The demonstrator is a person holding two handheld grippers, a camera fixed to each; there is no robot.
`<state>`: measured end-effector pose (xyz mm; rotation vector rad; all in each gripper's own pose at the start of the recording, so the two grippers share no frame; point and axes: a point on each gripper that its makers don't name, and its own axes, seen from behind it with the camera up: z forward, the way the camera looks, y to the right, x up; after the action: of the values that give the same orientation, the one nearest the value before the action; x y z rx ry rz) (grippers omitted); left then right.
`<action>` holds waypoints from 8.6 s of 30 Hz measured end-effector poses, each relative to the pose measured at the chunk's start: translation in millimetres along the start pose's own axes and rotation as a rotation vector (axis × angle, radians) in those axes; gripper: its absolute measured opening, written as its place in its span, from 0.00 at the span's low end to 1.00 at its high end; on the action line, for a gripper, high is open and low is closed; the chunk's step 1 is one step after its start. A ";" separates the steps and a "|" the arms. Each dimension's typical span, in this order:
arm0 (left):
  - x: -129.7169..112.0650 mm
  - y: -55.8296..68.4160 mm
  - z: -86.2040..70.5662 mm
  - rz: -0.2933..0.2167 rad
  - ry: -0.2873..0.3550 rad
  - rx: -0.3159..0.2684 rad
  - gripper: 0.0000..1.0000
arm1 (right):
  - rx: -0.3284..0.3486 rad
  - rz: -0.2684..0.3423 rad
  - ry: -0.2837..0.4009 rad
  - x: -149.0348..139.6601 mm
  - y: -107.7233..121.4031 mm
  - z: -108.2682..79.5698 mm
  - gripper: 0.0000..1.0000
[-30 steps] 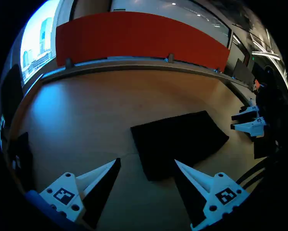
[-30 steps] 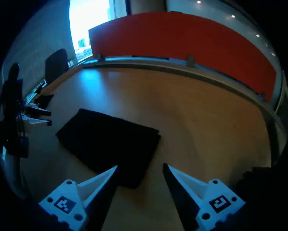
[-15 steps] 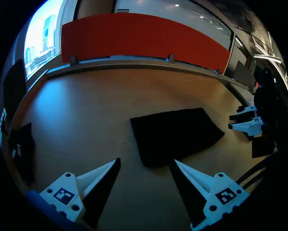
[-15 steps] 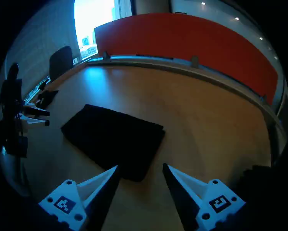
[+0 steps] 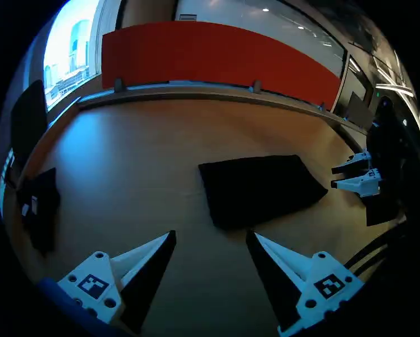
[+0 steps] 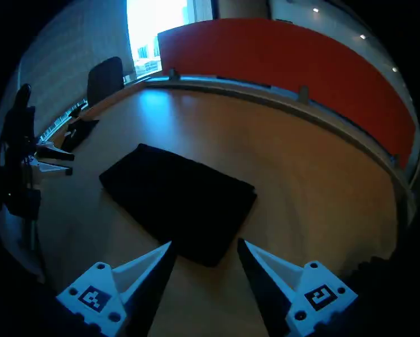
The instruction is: Fold towel
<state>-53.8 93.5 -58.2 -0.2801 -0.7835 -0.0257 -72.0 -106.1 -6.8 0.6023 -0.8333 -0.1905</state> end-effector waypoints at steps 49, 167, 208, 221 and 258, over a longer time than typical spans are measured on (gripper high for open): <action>-46.2 -21.2 -40.8 -0.071 -0.025 0.054 0.93 | 0.056 -0.142 -0.153 -46.3 10.8 15.3 0.47; -51.7 -24.5 -106.3 -0.210 0.074 0.081 0.93 | 0.290 -0.544 -0.102 83.1 -191.4 131.7 0.05; -51.2 -28.7 -110.3 -0.208 0.081 0.095 0.93 | 0.232 -0.472 -0.098 58.1 -152.2 95.0 0.65; -48.9 -26.9 -108.3 -0.205 0.085 0.093 0.93 | 0.199 -0.410 -0.109 39.0 -130.5 80.2 0.65; -52.6 -28.0 -109.6 -0.204 0.081 0.093 0.93 | 0.173 -0.346 -0.166 10.5 -120.2 89.3 0.45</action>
<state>-18.8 34.0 -162.2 -0.1090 -0.7282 -0.1915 -122.7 -246.5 -22.4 0.9023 -0.9077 -0.4924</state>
